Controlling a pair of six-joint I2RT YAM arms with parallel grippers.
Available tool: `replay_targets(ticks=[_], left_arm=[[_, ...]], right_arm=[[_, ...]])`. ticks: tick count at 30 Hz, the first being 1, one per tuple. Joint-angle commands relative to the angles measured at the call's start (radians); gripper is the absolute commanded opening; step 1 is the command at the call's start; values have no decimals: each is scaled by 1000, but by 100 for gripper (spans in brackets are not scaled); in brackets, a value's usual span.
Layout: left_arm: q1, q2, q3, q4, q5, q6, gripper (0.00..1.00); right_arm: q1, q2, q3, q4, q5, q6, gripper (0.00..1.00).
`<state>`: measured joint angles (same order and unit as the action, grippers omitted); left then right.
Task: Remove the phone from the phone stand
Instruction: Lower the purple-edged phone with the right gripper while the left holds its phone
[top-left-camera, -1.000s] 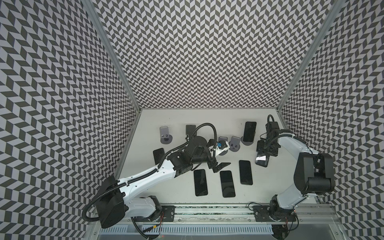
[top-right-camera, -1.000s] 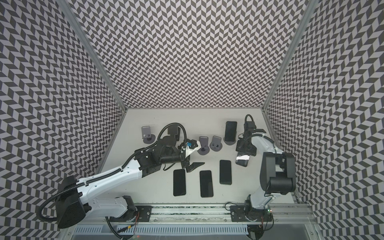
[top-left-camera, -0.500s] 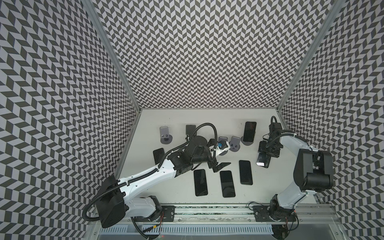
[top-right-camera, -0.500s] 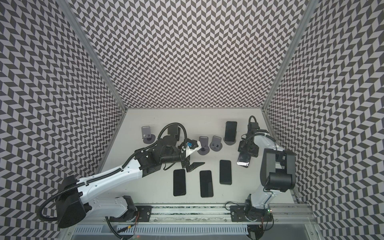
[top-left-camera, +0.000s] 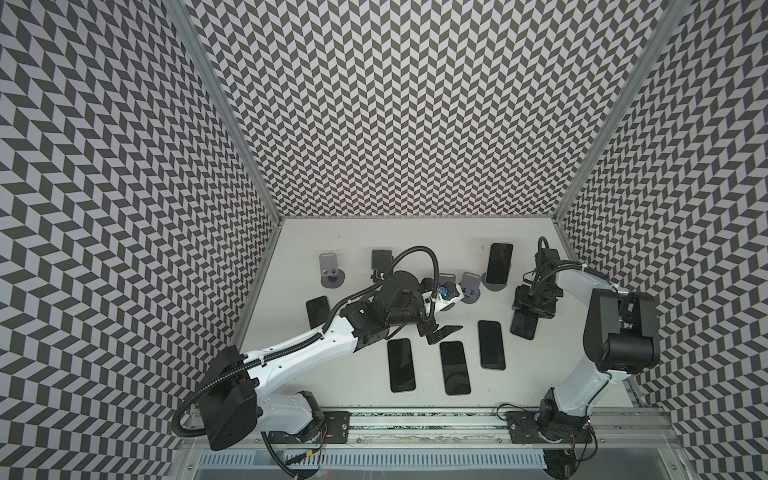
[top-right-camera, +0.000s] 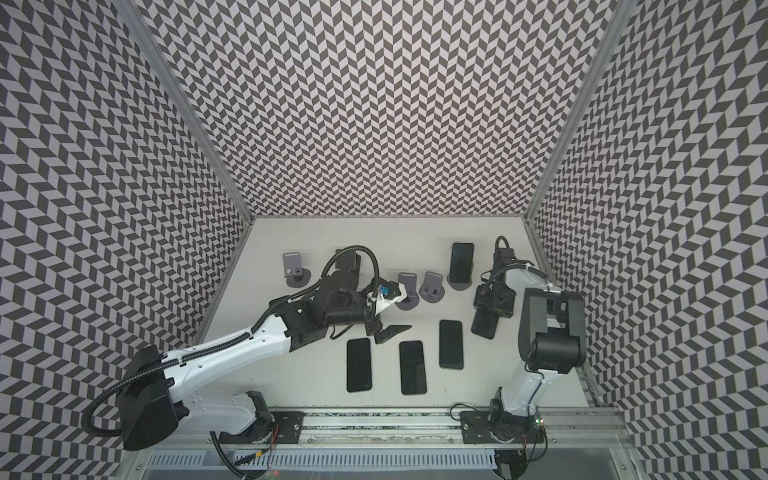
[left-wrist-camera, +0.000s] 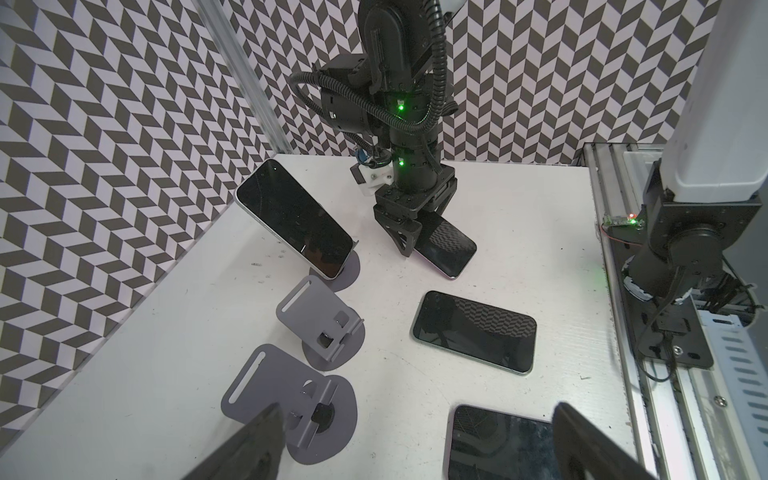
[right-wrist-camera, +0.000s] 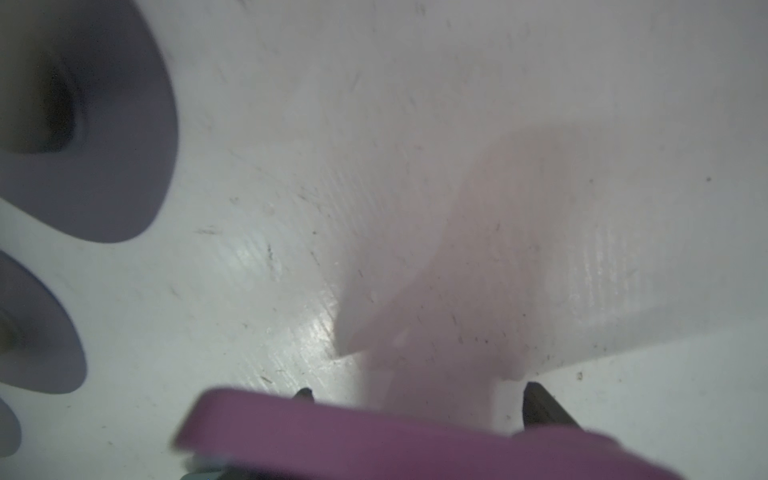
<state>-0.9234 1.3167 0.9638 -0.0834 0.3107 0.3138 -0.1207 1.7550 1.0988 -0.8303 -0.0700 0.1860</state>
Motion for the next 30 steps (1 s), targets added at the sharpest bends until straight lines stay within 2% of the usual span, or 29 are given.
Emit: replay_targets(ticks=[1, 11, 30], left_arm=[[-6, 3, 27, -10, 16, 25, 100], [-6, 5, 35, -21, 12, 37, 100], [-15, 0, 26, -24, 7, 46, 100]], right_arm=[[-5, 32, 4, 40, 12, -17, 49], [-5, 54, -10, 53, 7, -16, 49], [-4, 51, -51, 66, 69, 0, 55]])
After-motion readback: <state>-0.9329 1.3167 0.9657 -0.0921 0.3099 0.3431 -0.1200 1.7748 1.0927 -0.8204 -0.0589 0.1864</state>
